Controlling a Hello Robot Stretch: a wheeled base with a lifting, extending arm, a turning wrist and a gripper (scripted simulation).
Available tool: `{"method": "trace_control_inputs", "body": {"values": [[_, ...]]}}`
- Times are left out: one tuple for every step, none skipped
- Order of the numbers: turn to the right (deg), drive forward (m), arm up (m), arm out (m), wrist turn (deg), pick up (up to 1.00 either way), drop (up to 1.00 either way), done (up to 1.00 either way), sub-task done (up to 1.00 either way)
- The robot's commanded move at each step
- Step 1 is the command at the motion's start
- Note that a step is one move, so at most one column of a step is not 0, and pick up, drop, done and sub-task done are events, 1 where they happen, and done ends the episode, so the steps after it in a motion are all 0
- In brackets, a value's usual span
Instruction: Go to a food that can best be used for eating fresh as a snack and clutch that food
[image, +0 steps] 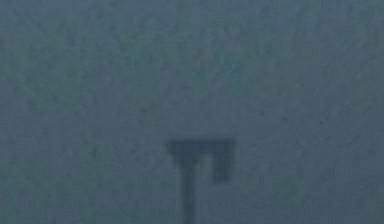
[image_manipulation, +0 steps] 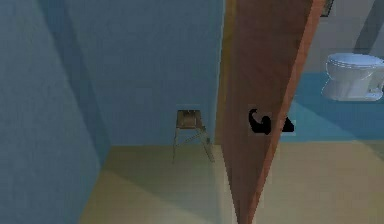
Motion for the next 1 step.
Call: {"method": "trace_control_inputs", "body": {"values": [[-45.0,0.00,0.00,0.00,0.0,0.00,0.00,0.00,0.00]]}}
